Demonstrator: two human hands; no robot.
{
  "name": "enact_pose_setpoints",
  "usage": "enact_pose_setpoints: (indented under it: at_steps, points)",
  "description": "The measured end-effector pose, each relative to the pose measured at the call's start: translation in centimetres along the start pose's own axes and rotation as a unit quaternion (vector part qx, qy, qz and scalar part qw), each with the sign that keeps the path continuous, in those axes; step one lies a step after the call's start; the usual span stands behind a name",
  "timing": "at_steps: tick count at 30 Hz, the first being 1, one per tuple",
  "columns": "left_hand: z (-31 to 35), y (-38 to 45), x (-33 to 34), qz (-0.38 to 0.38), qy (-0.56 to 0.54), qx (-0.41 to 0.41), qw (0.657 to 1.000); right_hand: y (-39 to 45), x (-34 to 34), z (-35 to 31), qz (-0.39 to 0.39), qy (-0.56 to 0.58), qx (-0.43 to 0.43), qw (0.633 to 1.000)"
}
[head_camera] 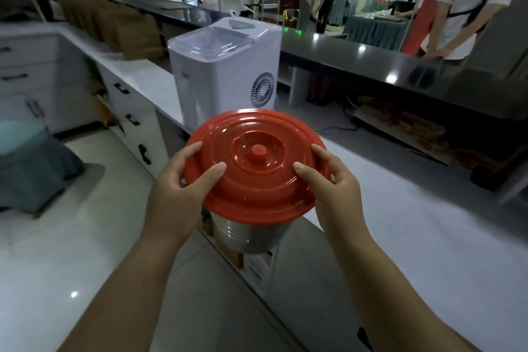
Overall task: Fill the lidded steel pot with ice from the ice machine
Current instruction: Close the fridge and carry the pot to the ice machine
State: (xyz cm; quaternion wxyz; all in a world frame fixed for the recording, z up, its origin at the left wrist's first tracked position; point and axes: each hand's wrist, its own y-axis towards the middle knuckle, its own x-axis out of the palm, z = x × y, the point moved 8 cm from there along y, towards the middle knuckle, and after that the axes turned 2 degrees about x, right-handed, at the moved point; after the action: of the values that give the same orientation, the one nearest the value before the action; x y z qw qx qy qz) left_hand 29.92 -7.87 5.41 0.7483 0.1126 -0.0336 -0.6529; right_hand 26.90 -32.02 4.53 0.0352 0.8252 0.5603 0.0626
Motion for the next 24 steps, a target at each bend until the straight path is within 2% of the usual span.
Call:
enact_pose_setpoints:
  at_steps: [12, 17, 24]
  points:
    - [-4.9, 6.3, -12.8, 0.07, 0.031, -0.032, 0.997, 3.1, 16.2, 2.8, -0.104, 0.003, 0.018, 0.994]
    - [-6.6, 11.1, -17.1, 0.086, 0.043, -0.037, 0.995, 5.7, 23.0, 4.2, -0.133, 0.064, 0.052, 0.988]
    - [-8.6, 19.7, -22.2, 0.089, 0.047, -0.039, 0.994, 11.3, 32.2, 5.5, -0.157, 0.055, 0.06, 0.984]
